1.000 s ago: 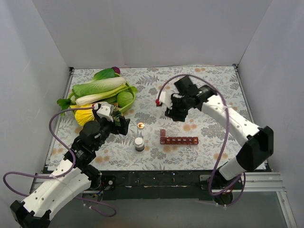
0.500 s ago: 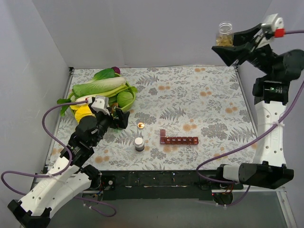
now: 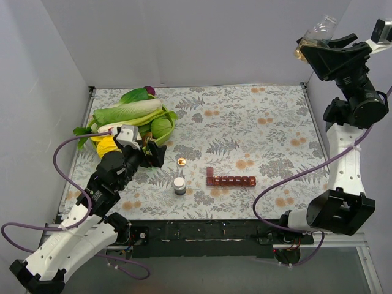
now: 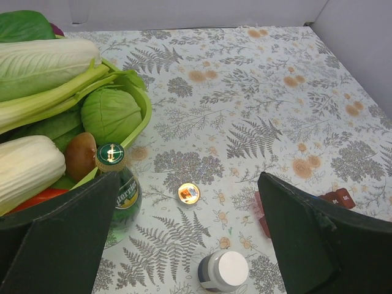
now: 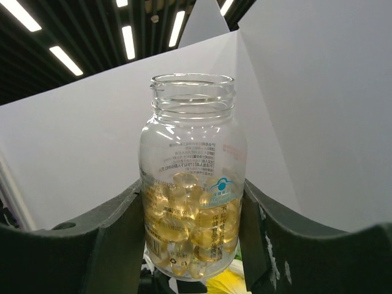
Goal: Sort the pills into containers
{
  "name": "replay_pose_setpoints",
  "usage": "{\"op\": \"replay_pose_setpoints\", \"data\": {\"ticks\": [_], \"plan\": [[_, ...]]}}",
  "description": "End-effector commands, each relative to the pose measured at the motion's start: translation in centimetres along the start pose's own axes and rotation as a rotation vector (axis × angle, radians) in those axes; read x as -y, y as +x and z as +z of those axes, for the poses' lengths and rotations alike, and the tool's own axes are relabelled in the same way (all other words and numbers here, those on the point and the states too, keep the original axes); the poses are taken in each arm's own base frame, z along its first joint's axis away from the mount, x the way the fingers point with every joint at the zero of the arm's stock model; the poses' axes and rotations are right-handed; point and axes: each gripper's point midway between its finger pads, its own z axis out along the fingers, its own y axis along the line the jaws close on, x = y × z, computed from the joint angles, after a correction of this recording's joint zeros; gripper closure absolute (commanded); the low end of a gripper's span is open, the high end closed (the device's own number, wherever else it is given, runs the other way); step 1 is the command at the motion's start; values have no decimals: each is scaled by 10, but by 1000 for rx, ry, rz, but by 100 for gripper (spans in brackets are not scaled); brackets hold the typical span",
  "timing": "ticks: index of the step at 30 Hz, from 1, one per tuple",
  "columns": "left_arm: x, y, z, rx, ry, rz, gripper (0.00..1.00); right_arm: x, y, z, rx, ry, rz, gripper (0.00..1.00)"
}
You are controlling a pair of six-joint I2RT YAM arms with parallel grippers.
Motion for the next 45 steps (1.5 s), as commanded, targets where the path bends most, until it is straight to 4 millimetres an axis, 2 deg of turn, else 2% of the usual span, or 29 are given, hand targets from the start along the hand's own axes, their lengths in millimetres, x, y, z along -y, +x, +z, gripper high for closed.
{"op": "replay_pose_setpoints", "data": {"ticks": [1, 3, 4, 5, 6, 7, 8, 9, 11, 12, 14, 16, 18, 19, 22, 24, 27, 31, 35, 42, 43, 45], "plan": [[-3, 5, -1, -2, -10, -9, 2, -128, 21, -15, -7, -415, -277, 99], [-3, 5, 0, 9, -3, -9, 2, -93, 29, -12, -57, -306, -323, 99], [-2, 5, 1, 8, 3, -3, 2, -85, 39, -13, -87, -300, -329, 99], [1, 6, 2, 5, 15, -2, 2, -66, 63, -23, -172, -276, -332, 99], [2, 6, 2, 3, 22, 5, 2, -60, 81, -28, -235, -282, -349, 99], [2, 8, 3, -6, 23, 17, 2, -57, 113, -37, -355, -322, -428, 99], [2, 9, 3, -11, 29, 26, 2, -39, 138, -51, -415, -301, -393, 99], [2, 10, 3, -12, 31, 34, 2, -31, 155, -61, -450, -298, -397, 99], [0, 11, 1, -12, 29, 58, 2, -35, 187, -83, -537, -372, -462, 99], [0, 12, 1, -10, 31, 67, 2, -25, 209, -101, -572, -355, -406, 99], [-2, 16, -1, -12, 31, 83, 2, -25, 235, -124, -654, -405, -414, 99], [-4, 18, -2, -15, 32, 91, 2, -21, 266, -151, -736, -423, -349, 99], [-5, 23, -2, -20, 34, 101, 2, -17, 285, -168, -788, -441, -310, 99], [-5, 25, -2, -24, 33, 104, 2, -16, 302, -186, -833, -451, -253, 99], [-7, 33, -2, -30, 33, 108, 2, -15, 328, -214, -894, -446, -163, 99], [-8, 39, -1, -37, 35, 108, 2, -12, 340, -224, -945, -397, -13, 99], [-6, 42, -1, -36, 46, 105, 2, -8, 344, -229, -980, -360, 78, 99], [-6, 43, 1, -43, 51, 114, 2, -2, 343, -227, -1005, -305, 183, 99], [-6, 45, 2, -49, 51, 117, 2, -4, 333, -215, -1006, -294, 185, 99], [-5, 41, 5, -57, 45, 126, 2, -27, 293, -161, -956, -381, 41, 99], [-5, 40, 5, -59, 45, 128, 2, -33, 282, -144, -931, -404, 13, 99], [-3, 34, 7, -56, 47, 127, 2, -36, 272, -127, -921, -413, 22, 99]]}}
